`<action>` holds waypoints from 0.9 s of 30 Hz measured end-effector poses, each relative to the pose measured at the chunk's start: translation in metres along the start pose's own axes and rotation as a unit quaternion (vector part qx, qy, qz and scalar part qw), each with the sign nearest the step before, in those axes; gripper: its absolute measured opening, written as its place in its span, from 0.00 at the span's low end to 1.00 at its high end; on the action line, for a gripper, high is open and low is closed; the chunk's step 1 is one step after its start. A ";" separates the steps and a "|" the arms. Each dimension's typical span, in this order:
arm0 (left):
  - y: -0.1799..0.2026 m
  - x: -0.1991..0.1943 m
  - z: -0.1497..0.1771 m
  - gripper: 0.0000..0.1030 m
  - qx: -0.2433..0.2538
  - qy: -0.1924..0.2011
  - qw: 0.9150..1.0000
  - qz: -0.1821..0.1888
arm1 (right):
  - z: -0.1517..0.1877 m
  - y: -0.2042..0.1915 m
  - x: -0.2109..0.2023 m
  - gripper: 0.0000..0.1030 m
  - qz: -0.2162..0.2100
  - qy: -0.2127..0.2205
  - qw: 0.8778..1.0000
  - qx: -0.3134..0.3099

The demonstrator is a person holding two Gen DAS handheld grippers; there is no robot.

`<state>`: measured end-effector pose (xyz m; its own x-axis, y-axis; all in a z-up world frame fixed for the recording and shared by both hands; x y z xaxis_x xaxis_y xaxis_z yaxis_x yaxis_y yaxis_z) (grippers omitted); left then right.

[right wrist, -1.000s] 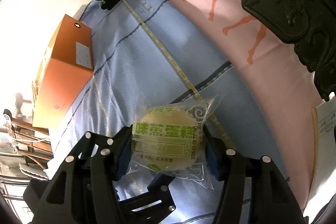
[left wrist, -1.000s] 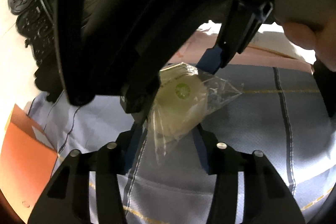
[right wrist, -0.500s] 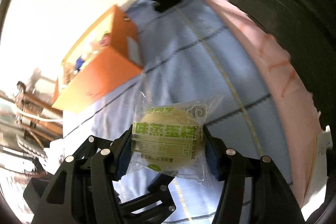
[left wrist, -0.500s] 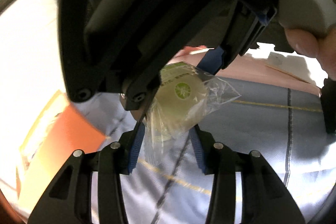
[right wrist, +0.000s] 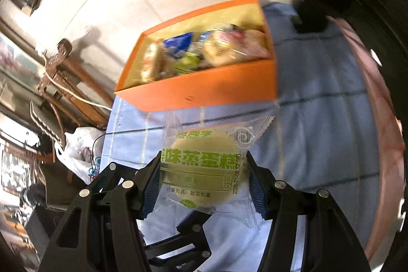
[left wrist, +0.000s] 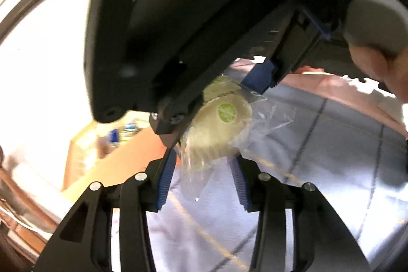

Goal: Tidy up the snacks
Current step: 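Carry the steamed cake bag to the box and drop it with the right tool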

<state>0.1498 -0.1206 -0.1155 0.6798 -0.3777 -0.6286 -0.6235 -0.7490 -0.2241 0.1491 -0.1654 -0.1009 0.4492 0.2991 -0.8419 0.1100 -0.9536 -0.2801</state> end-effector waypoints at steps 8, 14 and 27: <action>-0.082 0.018 -0.006 0.40 -0.019 -0.001 0.999 -0.034 | -0.059 -0.051 0.020 0.58 -0.009 -0.003 0.999 -0.045; -0.150 0.050 -0.025 0.40 -0.018 0.002 0.998 -0.058 | -0.119 -0.080 0.034 0.58 -0.012 0.005 0.998 -0.061; -0.202 0.107 -0.031 0.43 -0.032 -0.009 0.997 -0.065 | -0.181 -0.083 0.072 0.62 -0.019 0.001 0.998 -0.067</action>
<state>0.3603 -0.0269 -0.1141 0.7460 -0.2664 -0.6103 -0.5042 -0.8247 -0.2564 0.3326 -0.0705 -0.0550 0.4439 0.3353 -0.8310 0.2446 -0.9375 -0.2476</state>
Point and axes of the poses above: each gripper's, at about its wrist camera, not at the fingertips, and x roughly the way its jaws point, y to its right, z to its underside, the point moved 8 cm from there along x, roughly the way its jaws point, and after that the axes turned 6 degrees about z, right-handed, at the moved point
